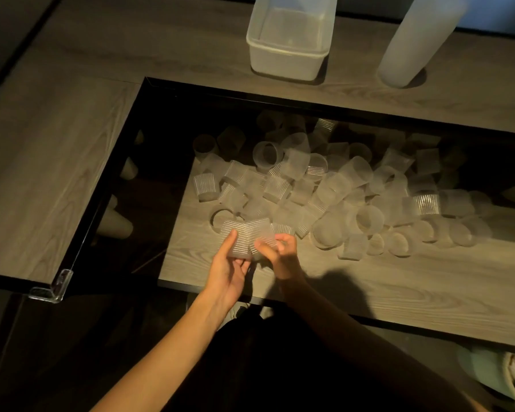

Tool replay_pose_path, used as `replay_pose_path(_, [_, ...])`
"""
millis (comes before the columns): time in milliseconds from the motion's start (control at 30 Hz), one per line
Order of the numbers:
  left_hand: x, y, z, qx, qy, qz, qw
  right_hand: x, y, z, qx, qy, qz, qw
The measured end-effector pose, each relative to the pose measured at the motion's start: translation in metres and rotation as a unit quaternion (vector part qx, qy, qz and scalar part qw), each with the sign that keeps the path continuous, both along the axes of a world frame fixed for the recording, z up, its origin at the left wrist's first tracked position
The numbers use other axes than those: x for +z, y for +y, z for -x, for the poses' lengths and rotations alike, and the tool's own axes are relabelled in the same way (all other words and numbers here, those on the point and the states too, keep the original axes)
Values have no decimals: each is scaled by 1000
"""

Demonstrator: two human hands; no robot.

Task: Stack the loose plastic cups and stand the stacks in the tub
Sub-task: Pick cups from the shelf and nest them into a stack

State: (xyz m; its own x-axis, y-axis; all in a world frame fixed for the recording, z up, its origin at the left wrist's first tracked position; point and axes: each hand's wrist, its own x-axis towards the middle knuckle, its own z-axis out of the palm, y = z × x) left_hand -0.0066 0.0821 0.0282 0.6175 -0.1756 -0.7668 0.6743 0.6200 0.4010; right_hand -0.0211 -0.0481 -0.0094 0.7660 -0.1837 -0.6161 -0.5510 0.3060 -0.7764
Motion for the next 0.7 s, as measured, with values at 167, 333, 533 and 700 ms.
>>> replay_pose_path(167, [5,5,-8,-1,-14,15,1000,-1,6,-3,41,-36,-27,998])
replay_pose_path(333, [-6,16,-8,-40,-49,19,998,-6,9,-3,121,-64,50,989])
replay_pose_path(533, [-12,30,-8,-72,-63,-27,995,-2,14,-2,199,-72,185,960])
replay_pose_path(700, [-15,42,-10,-79,-66,-63,993,0,10,-5,291,-124,264,911])
